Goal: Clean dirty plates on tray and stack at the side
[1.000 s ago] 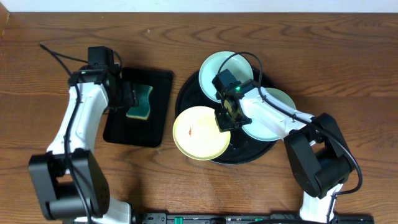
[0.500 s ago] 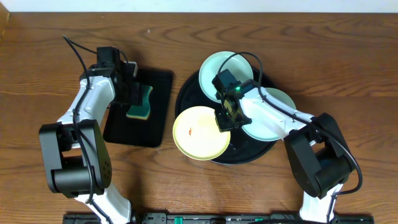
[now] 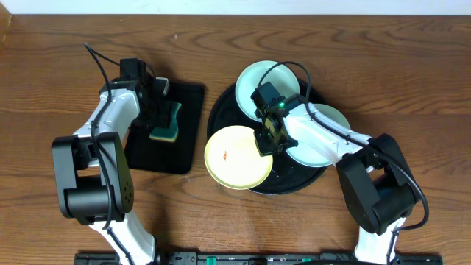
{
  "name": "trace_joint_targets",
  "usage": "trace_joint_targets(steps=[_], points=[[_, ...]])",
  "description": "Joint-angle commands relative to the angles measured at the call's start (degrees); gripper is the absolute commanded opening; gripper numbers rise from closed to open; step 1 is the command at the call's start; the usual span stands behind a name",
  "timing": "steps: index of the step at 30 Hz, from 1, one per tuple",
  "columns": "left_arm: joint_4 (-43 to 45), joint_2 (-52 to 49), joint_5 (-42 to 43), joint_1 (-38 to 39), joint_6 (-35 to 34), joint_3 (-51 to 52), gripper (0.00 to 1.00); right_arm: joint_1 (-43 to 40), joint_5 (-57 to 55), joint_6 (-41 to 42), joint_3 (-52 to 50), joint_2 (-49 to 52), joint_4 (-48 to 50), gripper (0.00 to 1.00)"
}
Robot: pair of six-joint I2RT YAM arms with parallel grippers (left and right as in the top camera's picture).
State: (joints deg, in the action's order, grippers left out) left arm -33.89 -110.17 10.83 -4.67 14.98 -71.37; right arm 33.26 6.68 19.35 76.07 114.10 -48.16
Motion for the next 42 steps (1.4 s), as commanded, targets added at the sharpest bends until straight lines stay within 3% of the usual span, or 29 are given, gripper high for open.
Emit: trace_joint_targets(steps=[1,6,11,22,30,31,34,35,37,42], points=[[-0.46,-1.18,0.37,0.15,-0.46,-0.79,0.47,0.28,-1.51,1.25,-0.2,0.79,-0.52,0.01],[0.31,-1.2,0.37,0.37,-0.46,0.55,0.33,0.28,-1.51,1.29,-0.2,0.79,-0.48,0.01],[1.33,-1.18,0.33,0.9,-0.7,2.36,0.08,0.28,-1.53,1.42,-0.2,0.79,-0.48,0.01],[-1.05,6.75,-1.44,0.72,-7.48,-2.95,0.07,0.28,-1.79,1.44,-0.2,0.79,-0.09,0.01],[-5.75,10.8,-1.42,0.72,-7.13,-2.89,0.07,0.28,-1.77,1.42,-0.2,0.79,-0.02,0.01],[-5.62,10.51,-1.44,0.72,-7.08,-2.4,0.13,0.28,-1.77,1.42,-0.2,0.79,0.0,0.01],[-5.03,9.09,-1.4,0.74,-7.08,-1.49,0.46,0.28,-1.75,1.44,-0.2,0.79,0.15,0.01],[-5.01,8.31,-1.4,0.79,-6.99,-1.46,0.53,0.28,-1.75,1.44,-0.2,0.79,0.15,0.01],[-4.92,6.45,-1.38,0.83,-6.49,-1.44,0.58,0.28,-1.75,1.44,-0.2,0.79,0.13,0.01],[-4.85,2.12,-0.81,1.18,-4.85,-1.44,0.59,0.28,-1.77,1.44,-0.2,0.79,0.15,0.01]])
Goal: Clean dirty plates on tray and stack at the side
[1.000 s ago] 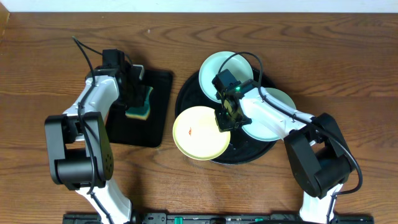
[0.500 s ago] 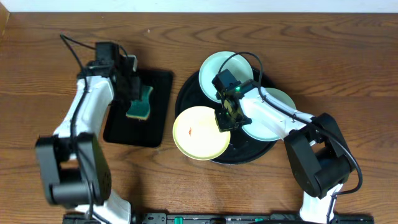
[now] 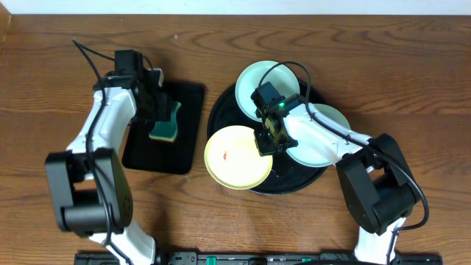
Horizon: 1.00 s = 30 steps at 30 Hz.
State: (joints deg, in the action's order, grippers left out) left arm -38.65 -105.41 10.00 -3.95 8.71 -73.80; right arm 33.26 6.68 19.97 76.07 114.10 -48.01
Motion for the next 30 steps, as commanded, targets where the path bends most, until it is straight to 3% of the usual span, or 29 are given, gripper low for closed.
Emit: trace_joint_targets(steps=[1,17,23,30], points=[[-0.04,-3.41,0.04,0.55,1.79,0.98,0.59,0.28,-1.75,0.83,-0.2,0.79,0.0,0.01],[1.53,-10.93,0.04,2.54,2.19,1.05,0.59,0.28,-1.77,0.83,-0.2,0.79,0.0,0.01],[1.66,-10.99,-0.2,2.47,2.16,1.01,0.12,0.28,-1.77,0.83,-0.2,0.79,0.0,0.01],[1.18,-7.39,-3.61,2.36,-0.11,-0.76,0.08,0.28,-1.79,0.81,-0.2,0.79,-0.02,0.01]])
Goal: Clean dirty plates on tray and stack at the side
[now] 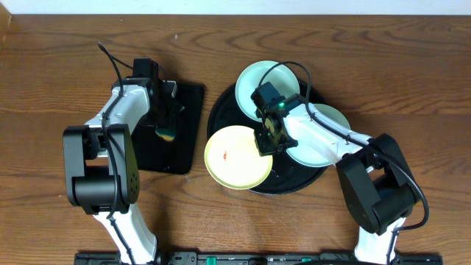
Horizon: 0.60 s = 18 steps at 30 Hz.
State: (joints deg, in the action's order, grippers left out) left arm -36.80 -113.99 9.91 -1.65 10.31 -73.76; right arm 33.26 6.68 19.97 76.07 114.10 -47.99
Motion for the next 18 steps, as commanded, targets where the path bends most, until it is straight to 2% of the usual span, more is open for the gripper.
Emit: trace_joint_targets(steps=[1,7,18], points=[[-0.68,2.21,-4.52,0.07,-2.32,-0.94,0.07,0.28,-1.79,0.81,-0.2,0.79,-0.02,0.01],[-1.55,6.43,-5.86,0.07,-2.95,-0.96,0.08,0.28,-1.79,0.81,-0.2,0.79,-0.02,0.01],[-2.16,6.51,-5.86,0.07,-2.95,1.88,0.08,0.28,-1.79,0.81,-0.2,0.79,-0.02,0.01]])
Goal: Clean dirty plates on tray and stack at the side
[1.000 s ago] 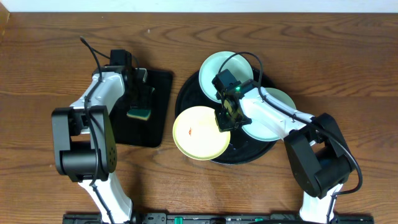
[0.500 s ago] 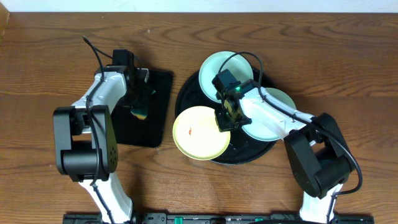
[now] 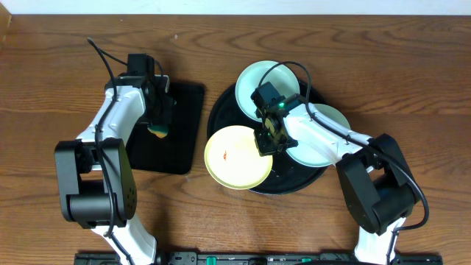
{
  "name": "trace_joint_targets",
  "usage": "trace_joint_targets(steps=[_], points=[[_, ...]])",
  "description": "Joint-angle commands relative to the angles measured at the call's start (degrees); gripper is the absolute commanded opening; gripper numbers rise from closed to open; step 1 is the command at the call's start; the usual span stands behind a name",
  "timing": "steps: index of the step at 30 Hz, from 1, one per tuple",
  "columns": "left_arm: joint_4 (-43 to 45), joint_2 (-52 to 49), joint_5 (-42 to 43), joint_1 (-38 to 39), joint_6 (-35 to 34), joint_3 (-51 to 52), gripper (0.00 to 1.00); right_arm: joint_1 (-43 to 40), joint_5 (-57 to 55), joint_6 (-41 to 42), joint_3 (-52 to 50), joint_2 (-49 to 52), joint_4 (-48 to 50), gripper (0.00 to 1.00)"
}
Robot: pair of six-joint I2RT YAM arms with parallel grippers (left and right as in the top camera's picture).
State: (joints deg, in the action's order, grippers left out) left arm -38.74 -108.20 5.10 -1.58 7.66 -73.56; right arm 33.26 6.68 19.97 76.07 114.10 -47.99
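A yellow plate (image 3: 234, 163) with a small orange stain juts over the front left rim of the round black tray (image 3: 221, 110). My right gripper (image 3: 266, 144) is shut on the plate's right edge. Two pale green plates lie on the tray, one at the back (image 3: 254, 82) and one at the right (image 3: 324, 143), partly under the right arm. Over the black mat (image 3: 188, 125), my left gripper (image 3: 159, 124) is shut on a green and yellow sponge (image 3: 158, 132), of which only a small part shows below the fingers.
The wooden table (image 3: 383, 59) spreads around the mat and tray. Both arm bases stand at the front edge. Cables loop from each wrist.
The left gripper with the sponge has shifted slightly left and toward the front on the mat. The right gripper and the yellow plate have stayed where they were.
The sponge first lay flat on the mat with the left gripper over it, and stood the same a moment later. Then it showed edge-on in the fingers, turned from flat. Now it hangs under the gripper. The right gripper held the yellow plate's rim throughout.
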Motion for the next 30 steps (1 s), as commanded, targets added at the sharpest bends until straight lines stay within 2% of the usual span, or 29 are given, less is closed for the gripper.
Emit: trace_joint_targets(steps=[1,4,6,9,17,23,30], points=[[-0.2,0.72,-1.05,0.02,-0.31,2.12,0.08,0.28,-1.79,0.81,-0.2,0.79,-0.02,0.01],[-0.2,0.72,-1.05,0.02,-0.28,2.54,0.08,0.28,-1.77,0.81,-0.2,0.79,0.0,0.01],[0.0,0.72,-1.07,0.0,-0.28,2.54,0.23,0.28,-1.77,0.81,-0.2,0.79,0.0,0.01],[0.04,0.72,-1.05,0.0,-0.28,2.54,0.37,0.28,-1.77,0.81,-0.2,0.79,-0.02,0.01],[0.04,0.72,-1.07,0.0,-0.28,2.67,0.43,0.28,-1.77,0.81,-0.2,0.79,-0.02,0.01],[2.03,0.59,-1.07,0.02,-0.26,5.38,0.55,0.28,-1.77,0.81,-0.2,0.79,-0.02,0.01],[4.02,-0.68,-1.2,0.0,-0.22,6.6,0.55,0.28,-1.79,0.81,-0.2,0.79,0.0,0.01]])
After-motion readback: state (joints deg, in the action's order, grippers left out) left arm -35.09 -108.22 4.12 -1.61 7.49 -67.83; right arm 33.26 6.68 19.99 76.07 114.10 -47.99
